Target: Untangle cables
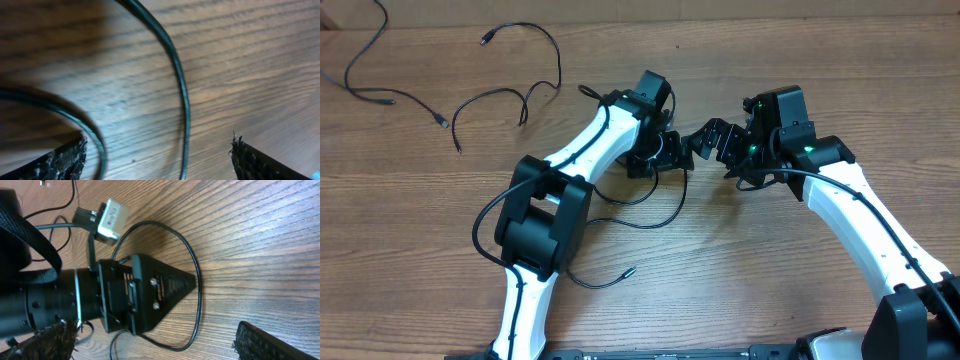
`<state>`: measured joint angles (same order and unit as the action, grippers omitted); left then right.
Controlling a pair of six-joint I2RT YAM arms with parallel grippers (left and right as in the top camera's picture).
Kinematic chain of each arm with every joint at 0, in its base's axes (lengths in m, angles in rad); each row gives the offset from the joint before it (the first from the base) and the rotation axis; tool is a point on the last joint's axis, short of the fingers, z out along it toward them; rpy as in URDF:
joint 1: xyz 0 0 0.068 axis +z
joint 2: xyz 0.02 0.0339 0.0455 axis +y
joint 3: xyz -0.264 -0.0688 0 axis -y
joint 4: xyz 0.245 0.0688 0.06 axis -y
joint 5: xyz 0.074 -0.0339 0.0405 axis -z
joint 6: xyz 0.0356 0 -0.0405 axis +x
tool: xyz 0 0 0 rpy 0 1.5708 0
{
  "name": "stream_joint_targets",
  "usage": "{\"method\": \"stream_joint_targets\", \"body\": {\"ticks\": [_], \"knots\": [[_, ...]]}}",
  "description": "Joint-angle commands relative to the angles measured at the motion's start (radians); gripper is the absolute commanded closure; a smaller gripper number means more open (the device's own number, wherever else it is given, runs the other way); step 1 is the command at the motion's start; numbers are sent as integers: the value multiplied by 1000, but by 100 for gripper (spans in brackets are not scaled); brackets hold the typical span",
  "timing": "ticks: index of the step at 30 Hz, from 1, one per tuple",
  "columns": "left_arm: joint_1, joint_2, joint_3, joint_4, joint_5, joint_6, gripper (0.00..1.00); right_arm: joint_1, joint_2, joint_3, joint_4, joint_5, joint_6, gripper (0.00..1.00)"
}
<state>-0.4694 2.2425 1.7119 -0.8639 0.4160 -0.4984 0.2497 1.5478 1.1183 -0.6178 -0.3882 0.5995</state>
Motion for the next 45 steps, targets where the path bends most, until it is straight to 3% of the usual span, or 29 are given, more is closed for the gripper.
{"method": "stream_joint_targets", "body": {"ticks": [1,6,13,20,27,34,43,45], "knots": [[46,46,6,-3,-6,48,7,3,3,5,9,3,-1,0],[48,46,7,-35,47,164,3,-67,-16,48,-63,3,-112,0],[-34,46,7,-143,-266,291,0,-320,-116,187,-301,2,-186,0],[-164,46,7,-126,-362,293,1,-536,-175,219,-449,3,-186,0],[-232,46,6,-135,-442,336,0,-560,-173,217,-495,66,-186,0],[-236,46,6,-161,-272,425,0,-559,-171,217,-491,66,-186,0],[-246,46,6,-190,-268,480,0,-559,-147,217,-492,66,-185,0],[-256,46,6,-186,-270,481,7,-559,-141,216,-493,66,-185,0]]}}
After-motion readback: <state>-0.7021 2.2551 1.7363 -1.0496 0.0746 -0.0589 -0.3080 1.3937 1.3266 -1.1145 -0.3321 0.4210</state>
